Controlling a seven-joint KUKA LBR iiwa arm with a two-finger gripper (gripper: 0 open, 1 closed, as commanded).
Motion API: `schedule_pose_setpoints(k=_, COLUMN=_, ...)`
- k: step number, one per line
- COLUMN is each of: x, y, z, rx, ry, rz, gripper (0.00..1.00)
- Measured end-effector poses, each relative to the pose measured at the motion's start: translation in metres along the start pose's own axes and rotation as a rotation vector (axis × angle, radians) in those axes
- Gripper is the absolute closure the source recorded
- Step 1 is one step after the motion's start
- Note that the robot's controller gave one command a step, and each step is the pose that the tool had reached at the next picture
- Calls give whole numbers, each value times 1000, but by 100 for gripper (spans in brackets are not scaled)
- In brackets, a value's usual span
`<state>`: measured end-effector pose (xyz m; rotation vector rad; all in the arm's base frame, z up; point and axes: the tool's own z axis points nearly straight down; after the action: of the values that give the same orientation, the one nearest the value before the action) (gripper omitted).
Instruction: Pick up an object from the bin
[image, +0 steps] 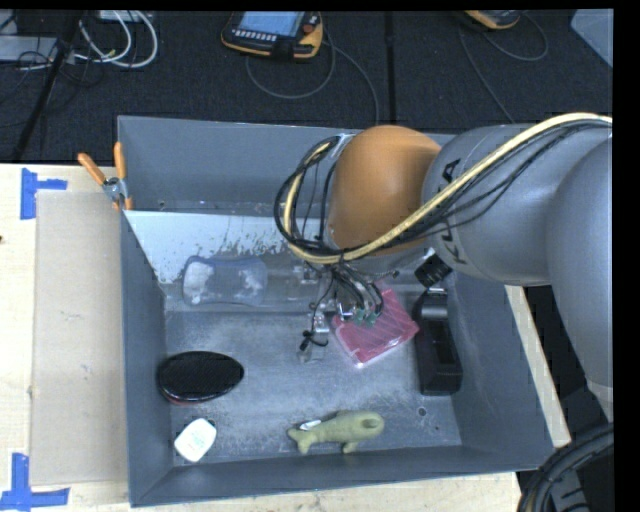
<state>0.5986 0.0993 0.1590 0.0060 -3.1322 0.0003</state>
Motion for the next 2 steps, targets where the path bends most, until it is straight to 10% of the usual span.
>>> schedule_pose_setpoints(k=1, x=-2, y=-1, z=-5, rx=-1, ry=-8, rz=2, gripper=0)
schedule_pose_setpoints(k=2, x=20, y=49, z=49, rx=0, ry=-5, rz=-100, gripper=0)
